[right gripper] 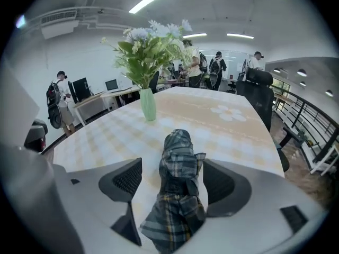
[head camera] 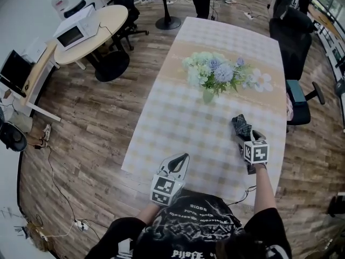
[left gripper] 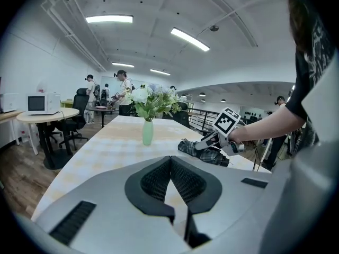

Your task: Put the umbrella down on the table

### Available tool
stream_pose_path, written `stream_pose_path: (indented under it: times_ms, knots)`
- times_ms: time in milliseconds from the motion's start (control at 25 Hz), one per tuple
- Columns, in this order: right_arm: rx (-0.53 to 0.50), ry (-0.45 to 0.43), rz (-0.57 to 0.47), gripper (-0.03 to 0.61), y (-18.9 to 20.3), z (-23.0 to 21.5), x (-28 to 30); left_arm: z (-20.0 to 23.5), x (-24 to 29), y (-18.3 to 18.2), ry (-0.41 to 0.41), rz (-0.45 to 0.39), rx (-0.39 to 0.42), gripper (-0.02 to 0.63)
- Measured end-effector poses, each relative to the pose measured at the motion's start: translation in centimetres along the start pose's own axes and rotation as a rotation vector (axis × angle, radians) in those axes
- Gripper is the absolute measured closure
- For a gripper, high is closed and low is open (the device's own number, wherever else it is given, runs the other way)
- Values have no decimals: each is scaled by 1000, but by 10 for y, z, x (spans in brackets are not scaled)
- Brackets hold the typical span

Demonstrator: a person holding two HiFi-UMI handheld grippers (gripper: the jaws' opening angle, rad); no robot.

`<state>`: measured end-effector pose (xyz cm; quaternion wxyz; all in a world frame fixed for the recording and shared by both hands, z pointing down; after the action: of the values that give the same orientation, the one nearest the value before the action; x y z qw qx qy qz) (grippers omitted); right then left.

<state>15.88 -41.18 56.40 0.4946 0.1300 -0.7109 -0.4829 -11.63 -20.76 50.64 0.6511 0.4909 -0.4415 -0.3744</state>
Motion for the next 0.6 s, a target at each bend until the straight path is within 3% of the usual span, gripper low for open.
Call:
stream_pose_path:
  times_ms: [280,600]
  knots:
    - [11,35,-174,221,-20,15,-46,-9,5,-1,69,-8,-3,594]
    - [78,64,-319,221,-16,39,-102,-23,11,-1,173,-13,3,594]
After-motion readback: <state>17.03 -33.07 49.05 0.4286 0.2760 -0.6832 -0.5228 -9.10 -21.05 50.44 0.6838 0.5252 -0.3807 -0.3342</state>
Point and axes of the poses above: the fingertips, and each gripper's own axes: x forward along the fingers, z to its left, y out of its underside, the point moved 9 cm from there along -x, backward along the fingers, and after that the axes turned 12 degrees about -z, right-handed, at the moved point
